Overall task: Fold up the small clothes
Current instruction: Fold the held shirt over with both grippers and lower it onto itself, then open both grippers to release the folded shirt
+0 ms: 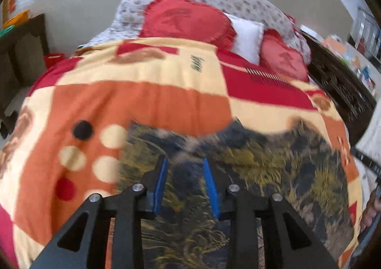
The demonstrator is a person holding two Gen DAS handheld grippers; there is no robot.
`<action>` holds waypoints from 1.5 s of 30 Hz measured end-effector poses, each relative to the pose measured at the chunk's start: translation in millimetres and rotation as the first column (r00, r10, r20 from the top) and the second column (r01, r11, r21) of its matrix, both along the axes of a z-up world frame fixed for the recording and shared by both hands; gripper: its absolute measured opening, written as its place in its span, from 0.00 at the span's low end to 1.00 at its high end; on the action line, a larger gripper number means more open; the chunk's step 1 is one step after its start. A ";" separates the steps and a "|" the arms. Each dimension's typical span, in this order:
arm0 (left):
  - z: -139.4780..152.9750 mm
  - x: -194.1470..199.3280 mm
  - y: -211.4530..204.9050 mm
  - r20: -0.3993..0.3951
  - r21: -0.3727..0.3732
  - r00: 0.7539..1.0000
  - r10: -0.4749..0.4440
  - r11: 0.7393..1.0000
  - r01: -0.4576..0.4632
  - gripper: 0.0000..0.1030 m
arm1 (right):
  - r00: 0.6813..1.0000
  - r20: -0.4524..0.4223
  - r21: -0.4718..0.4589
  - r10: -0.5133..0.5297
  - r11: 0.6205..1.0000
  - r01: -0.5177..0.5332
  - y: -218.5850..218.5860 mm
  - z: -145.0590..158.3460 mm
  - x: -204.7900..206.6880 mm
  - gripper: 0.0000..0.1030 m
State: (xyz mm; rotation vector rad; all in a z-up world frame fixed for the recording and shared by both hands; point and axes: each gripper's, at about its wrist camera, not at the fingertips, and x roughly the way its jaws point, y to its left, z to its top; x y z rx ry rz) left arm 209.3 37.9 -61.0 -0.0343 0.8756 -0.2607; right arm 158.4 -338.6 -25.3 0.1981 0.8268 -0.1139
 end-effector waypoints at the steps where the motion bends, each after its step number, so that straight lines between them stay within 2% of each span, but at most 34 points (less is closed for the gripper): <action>1: -7.8 -0.6 -7.6 0.002 0.023 1.000 -0.004 1.000 0.004 0.41 | 1.000 0.005 -0.018 -0.007 1.000 0.007 7.2 -2.2 2.0 0.29; 2: -14.9 2.6 -12.0 0.005 0.040 1.000 0.005 0.999 -0.005 0.46 | 1.000 -0.002 -0.030 -0.007 1.000 0.007 11.8 -6.5 1.3 0.29; 4: -27.0 10.6 -16.2 0.014 0.051 0.999 0.033 0.998 -0.034 0.47 | 0.999 -0.042 -0.045 0.002 0.999 -0.003 19.2 -17.9 6.6 0.29; 8: -52.3 17.0 -3.2 0.020 0.013 0.998 0.055 0.998 -0.055 0.47 | 0.986 -0.138 -0.078 -0.089 0.994 0.079 15.4 -48.3 29.0 0.29; 9: -55.6 15.0 1.3 0.018 -0.016 0.998 0.063 0.998 -0.063 0.47 | 0.986 -0.132 -0.081 -0.098 0.993 0.087 13.1 -55.5 30.5 0.33; 12: -55.5 13.5 6.7 0.024 -0.043 0.997 0.075 0.996 -0.074 0.47 | 0.990 -0.045 -0.114 -0.131 0.986 0.125 10.1 -72.4 20.6 0.55; 14: -57.5 18.8 6.3 0.018 -0.044 0.997 0.079 0.996 -0.078 0.47 | 0.990 -0.028 -0.047 -0.140 0.989 0.139 0.7 -75.8 17.7 0.59; 16: -58.2 20.2 2.2 0.019 -0.016 0.996 0.085 0.996 -0.085 0.48 | 0.989 -0.035 0.009 -0.145 0.989 0.146 -9.0 -78.4 18.3 0.64; 19: -59.4 21.8 -6.2 0.027 0.043 0.995 0.092 0.995 -0.093 0.48 | 0.989 -0.033 0.020 -0.144 0.989 0.145 -9.3 -77.9 19.3 0.65; 23: -60.7 21.7 -6.2 0.023 0.049 0.995 0.093 0.994 -0.094 0.49 | 0.988 -0.045 -0.001 -0.149 0.989 0.149 -6.4 -69.7 18.5 0.65; 24: -60.9 21.9 -6.9 0.024 0.055 0.995 0.093 0.994 -0.094 0.49 | 0.987 -0.047 -0.015 -0.152 0.988 0.152 -3.8 -63.4 17.2 0.63; 26: -61.5 22.8 -8.2 0.023 0.066 0.995 0.093 0.993 -0.094 0.49 | 0.989 -0.010 -0.106 -0.145 0.984 0.144 17.4 -36.1 4.1 0.58; 28: -61.9 23.0 -9.9 0.025 0.079 0.995 0.092 0.992 -0.094 0.49 | 0.997 0.032 -0.192 -0.075 0.978 0.079 46.1 -16.2 -8.2 0.58; 30: -62.2 23.5 -11.0 0.025 0.085 0.995 0.093 0.992 -0.095 0.49 | 0.999 0.016 -0.205 0.047 0.978 -0.042 74.5 -11.8 -18.0 0.58; 32: -62.0 23.4 -11.3 0.024 0.083 0.995 0.093 0.992 -0.095 0.49 | 0.988 -0.069 -0.221 0.135 0.964 -0.147 96.0 -26.0 -18.2 0.58; 35: -62.2 23.3 -11.9 0.025 0.083 0.995 0.093 0.992 -0.095 0.49 | 0.969 -0.216 -0.230 0.118 0.959 -0.168 96.2 -72.3 -9.7 0.58; 36: -62.3 23.2 -11.8 0.025 0.083 0.995 0.093 0.992 -0.095 0.49 | 0.973 -0.197 -0.196 0.123 0.967 -0.162 88.6 -87.4 -12.4 0.59; 37: -62.2 22.9 -12.2 0.025 0.083 0.995 0.093 0.992 -0.095 0.49 | 0.981 -0.138 -0.192 0.138 0.968 -0.163 86.3 -88.4 -18.2 0.61; 38: -62.0 23.2 -11.9 0.024 0.081 0.995 0.093 0.992 -0.095 0.49 | 0.983 -0.121 -0.186 0.140 0.969 -0.161 85.1 -89.1 -20.1 0.61; 42: -62.0 23.0 -12.2 0.025 0.080 0.995 0.094 0.992 -0.095 0.49 | 0.985 -0.110 -0.256 0.131 0.954 -0.156 94.9 -91.1 -21.4 0.61; 45: -61.9 22.8 -12.1 0.024 0.077 0.995 0.093 0.992 -0.095 0.49 | 0.987 -0.096 -0.244 0.129 0.958 -0.149 92.4 -91.6 -21.1 0.61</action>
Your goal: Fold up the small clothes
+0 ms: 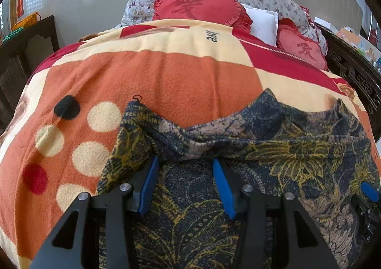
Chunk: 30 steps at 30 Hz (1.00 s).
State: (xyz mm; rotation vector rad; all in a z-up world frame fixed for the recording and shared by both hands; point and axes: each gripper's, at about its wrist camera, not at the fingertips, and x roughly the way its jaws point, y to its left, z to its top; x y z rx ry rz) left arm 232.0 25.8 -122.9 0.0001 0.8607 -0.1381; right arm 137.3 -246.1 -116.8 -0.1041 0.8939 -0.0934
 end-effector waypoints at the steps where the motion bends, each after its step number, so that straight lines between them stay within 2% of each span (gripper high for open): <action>1: 0.1 -0.1 -0.2 0.000 0.000 1.000 0.000 1.000 0.000 0.49 | 1.000 0.004 0.013 -0.001 1.000 0.001 0.1 -0.1 -3.1 0.61; 5: 0.4 0.4 0.4 0.000 -0.002 1.000 0.000 1.000 0.000 0.49 | 1.000 0.009 0.055 -0.002 0.998 0.002 -5.2 2.2 -3.8 0.61; 14: 1.7 0.7 -1.7 -0.008 0.019 1.000 -0.006 1.000 0.007 0.49 | 1.000 0.011 0.022 -0.007 1.000 0.006 -0.7 1.2 -1.9 0.61; 17: 19.1 6.0 1.3 -0.075 0.024 0.996 -0.045 0.999 0.046 0.49 | 1.000 0.010 0.005 -0.009 1.000 0.009 1.5 0.7 -2.3 0.61; 19: 49.9 -6.2 22.6 -0.060 -0.060 0.998 -0.031 0.998 0.027 0.50 | 1.000 0.010 0.000 -0.010 1.000 0.010 2.2 0.6 -2.5 0.61; 21: 80.9 -30.0 48.3 -0.010 -0.146 0.999 -0.035 0.989 0.033 0.60 | 1.000 0.010 0.003 -0.010 1.000 0.010 1.7 0.5 -2.8 0.61; 22: 92.2 -42.6 59.2 0.008 -0.174 0.999 -0.039 0.984 0.040 0.71 | 1.000 0.010 0.003 -0.010 1.000 0.010 1.7 0.5 -2.8 0.61; 23: 103.3 -58.3 71.4 0.026 -0.204 0.999 -0.044 0.978 0.048 0.76 | 1.000 0.010 0.003 -0.010 1.000 0.010 1.6 0.5 -2.8 0.61; 25: 116.1 -101.9 99.8 0.048 -0.314 0.997 -0.063 0.946 0.075 0.80 | 1.000 0.010 0.002 -0.011 1.000 0.011 2.4 0.6 -2.6 0.61; 27: 111.3 -135.5 114.6 0.031 -0.411 0.995 -0.094 0.906 0.098 0.82 | 1.000 0.011 0.003 -0.012 1.000 0.012 2.4 0.8 -2.5 0.61; 28: 98.8 -161.1 122.3 0.007 -0.478 0.994 -0.107 0.873 0.098 0.82 | 1.000 0.010 0.001 -0.011 1.000 0.011 2.6 0.6 -2.3 0.61; 30: 78.6 -191.6 124.8 -0.033 -0.549 0.994 -0.104 0.833 0.069 0.82 | 1.000 0.013 -0.003 -0.011 1.000 0.011 3.3 0.9 -2.7 0.61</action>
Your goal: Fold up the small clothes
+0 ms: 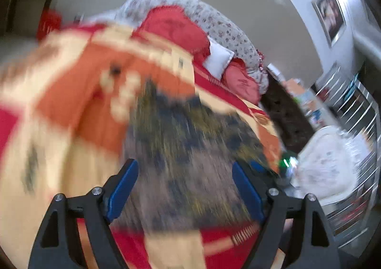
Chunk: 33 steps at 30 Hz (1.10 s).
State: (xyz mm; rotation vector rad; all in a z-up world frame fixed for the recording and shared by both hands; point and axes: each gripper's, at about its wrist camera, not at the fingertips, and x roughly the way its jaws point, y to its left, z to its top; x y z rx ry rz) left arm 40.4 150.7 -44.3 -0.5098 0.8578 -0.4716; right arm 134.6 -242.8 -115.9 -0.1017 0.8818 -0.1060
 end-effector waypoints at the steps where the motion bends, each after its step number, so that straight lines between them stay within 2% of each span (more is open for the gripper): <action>1: -19.8 -18.6 0.5 -0.047 -0.051 0.999 0.003 0.999 -0.005 0.82 | 1.000 0.000 0.000 0.000 1.000 0.000 0.0 0.2 -0.2 0.61; 6: -78.1 -44.6 -0.2 -0.192 -0.122 0.979 0.065 0.988 -0.090 0.82 | 1.000 0.000 -0.006 0.000 1.000 0.000 0.7 0.3 -0.5 0.61; 9: -82.9 -37.2 0.7 -0.188 -0.168 0.977 0.101 0.977 -0.133 0.82 | 1.000 -0.001 -0.012 0.001 1.000 -0.001 1.1 0.3 -0.6 0.61; 14: -91.0 -12.0 -2.6 -0.228 -0.285 0.972 0.055 0.951 -0.120 0.86 | 1.000 -0.001 -0.012 0.000 1.000 0.000 1.2 0.2 -0.6 0.61; 17: -91.2 -1.3 -2.2 -0.252 -0.297 0.966 0.051 0.946 -0.127 0.86 | 1.000 -0.001 -0.013 0.000 1.000 0.000 1.1 0.2 -0.5 0.61; 19: -95.1 6.6 10.4 -0.270 -0.354 0.960 0.079 0.919 -0.176 0.81 | 1.000 -0.001 -0.012 0.000 1.000 0.000 1.0 0.2 -0.5 0.61; 21: -104.9 13.4 28.6 -0.324 -0.445 0.938 0.126 0.854 -0.268 0.77 | 1.000 -0.001 -0.012 0.000 1.000 0.000 1.4 0.3 -0.4 0.61; 22: -107.1 14.9 31.7 -0.340 -0.466 0.931 0.136 0.835 -0.292 0.77 | 1.000 -0.001 -0.012 0.000 1.000 0.000 0.9 0.2 -0.4 0.61; 23: -106.1 16.4 30.4 -0.343 -0.463 0.929 0.140 0.835 -0.297 0.77 | 1.000 -0.001 -0.012 0.000 1.000 0.000 1.0 0.2 -0.4 0.61; 25: -99.0 16.0 13.4 -0.313 -0.403 0.944 0.100 0.886 -0.228 0.77 | 1.000 -0.001 -0.011 0.000 1.000 0.000 0.9 0.2 -0.4 0.61; 27: -92.0 18.5 2.5 -0.288 -0.313 0.955 0.076 0.935 -0.169 0.71 | 1.000 -0.001 -0.007 0.000 1.000 0.000 0.9 0.0 -0.4 0.61; 28: -91.1 20.9 6.2 -0.279 -0.297 0.955 0.100 0.937 -0.185 0.68 | 1.000 -0.001 -0.006 0.000 1.000 0.000 1.3 0.0 -0.5 0.61; 30: -98.8 26.1 18.5 -0.313 -0.306 0.935 0.166 0.915 -0.265 0.60 | 1.000 -0.001 -0.008 0.000 1.000 0.000 2.0 -0.6 -0.6 0.61; 31: -101.5 27.3 19.1 -0.327 -0.297 0.929 0.175 0.914 -0.277 0.52 | 1.000 -0.001 -0.005 0.000 1.000 0.000 0.9 -0.5 -0.5 0.61; 32: -101.1 27.2 17.5 -0.327 -0.264 0.926 0.189 0.923 -0.281 0.46 | 1.000 -0.001 -0.005 0.000 1.000 0.000 0.9 -0.4 -0.4 0.61; 33: -98.5 26.9 14.5 -0.311 -0.223 0.929 0.200 0.935 -0.275 0.44 | 1.000 -0.001 -0.002 0.000 1.000 0.000 1.1 -0.4 -0.4 0.61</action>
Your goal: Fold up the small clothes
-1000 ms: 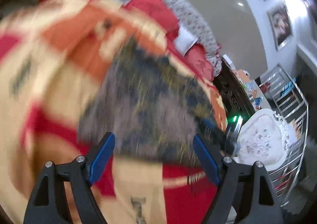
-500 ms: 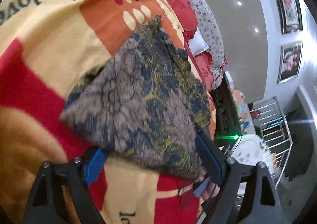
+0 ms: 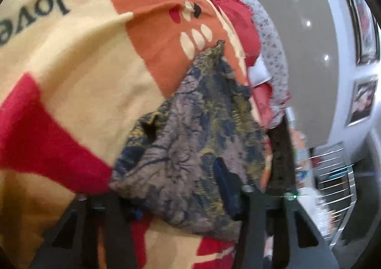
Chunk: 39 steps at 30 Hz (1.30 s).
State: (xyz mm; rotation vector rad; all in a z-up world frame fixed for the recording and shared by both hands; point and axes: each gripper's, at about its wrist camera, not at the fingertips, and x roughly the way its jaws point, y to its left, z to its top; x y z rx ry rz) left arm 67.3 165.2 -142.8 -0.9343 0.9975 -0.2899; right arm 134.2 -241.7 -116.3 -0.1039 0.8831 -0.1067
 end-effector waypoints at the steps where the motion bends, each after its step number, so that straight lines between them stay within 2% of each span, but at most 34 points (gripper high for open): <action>1: 1.3 -0.6 -1.1 0.011 0.023 1.000 0.006 1.000 -0.006 0.40 | 1.000 0.000 0.002 -0.001 1.000 0.001 -0.4 0.0 0.2 0.61; 4: -2.9 -5.1 -0.7 0.011 0.072 0.998 0.055 0.996 -0.055 0.25 | 1.000 0.000 0.000 -0.001 1.000 0.001 -0.4 0.0 0.4 0.61; 7: 2.8 -11.3 -7.8 0.056 0.174 0.996 0.069 0.982 -0.077 0.21 | 1.000 -0.001 -0.005 -0.002 1.000 0.002 -0.1 0.0 0.5 0.61; 10: 14.2 -17.6 -21.3 0.117 0.328 0.992 0.052 0.941 -0.088 0.25 | 1.000 -0.003 -0.018 -0.002 1.000 0.002 1.8 -0.3 0.6 0.61; 12: 19.0 -21.0 -29.7 0.163 0.420 0.985 0.048 0.900 -0.114 0.29 | 1.000 -0.005 -0.027 -0.003 1.000 0.003 3.1 -0.3 0.3 0.62; 13: 18.3 -21.7 -30.7 0.176 0.441 0.983 0.048 0.889 -0.122 0.30 | 1.000 -0.006 -0.030 -0.003 1.000 0.003 3.3 -0.3 0.0 0.63; 16: 14.5 -25.7 -26.2 0.189 0.441 0.979 0.073 0.885 -0.151 0.28 | 1.000 -0.015 -0.027 -0.005 1.000 0.005 2.3 0.3 0.0 0.63; 17: 14.8 -25.1 -26.7 0.192 0.448 0.979 0.076 0.880 -0.156 0.19 | 1.000 -0.021 -0.026 -0.007 1.000 0.006 2.2 1.0 0.0 0.64; 19: 20.3 -26.6 -29.9 0.205 0.481 0.978 0.044 0.866 -0.140 0.07 | 0.999 -0.052 -0.033 -0.003 0.999 0.001 3.2 4.0 1.4 0.64; 20: 24.0 -25.9 -33.0 0.219 0.498 0.975 0.034 0.856 -0.142 0.05 | 0.996 -0.085 -0.039 -0.001 0.999 -0.002 4.6 7.5 4.2 0.64; 22: 37.1 -29.6 -45.0 0.276 0.553 0.961 -0.007 0.819 -0.153 0.05 | 0.988 -0.153 -0.055 -0.023 0.998 0.014 8.6 20.8 12.8 0.64; 24: 52.5 -38.2 -63.5 0.354 0.614 0.932 -0.084 0.772 -0.164 0.05 | 0.992 -0.128 -0.037 -0.013 0.999 0.008 18.6 46.8 17.7 0.64; 27: 70.6 -49.3 -94.2 0.437 0.673 0.876 -0.205 0.721 -0.167 0.05 | 0.992 -0.087 0.109 0.089 0.991 -0.079 44.4 87.0 31.9 0.64; 29: 78.7 -54.5 -110.3 0.468 0.689 0.842 -0.268 0.707 -0.159 0.05 | 0.974 -0.116 0.289 0.197 0.944 -0.157 65.8 100.3 51.0 0.64; 30: 82.8 -57.8 -118.4 0.486 0.694 0.820 -0.303 0.704 -0.151 0.05 | 0.959 -0.132 0.373 0.252 0.909 -0.187 76.1 102.2 60.2 0.64; 32: 89.1 -61.9 -128.4 0.506 0.701 0.794 -0.338 0.697 -0.150 0.05 | 0.918 -0.166 0.512 0.359 0.827 -0.231 101.5 99.9 79.6 0.64; 33: 91.1 -63.0 -131.2 0.511 0.701 0.786 -0.348 0.698 -0.147 0.05 | 0.900 -0.178 0.549 0.398 0.799 -0.245 115.4 97.3 89.6 0.64; 39: 99.1 -65.3 -138.4 0.527 0.684 0.762 -0.376 0.720 -0.118 0.05 | 0.850 -0.215 0.635 0.480 0.730 -0.252 156.3 81.8 128.8 0.64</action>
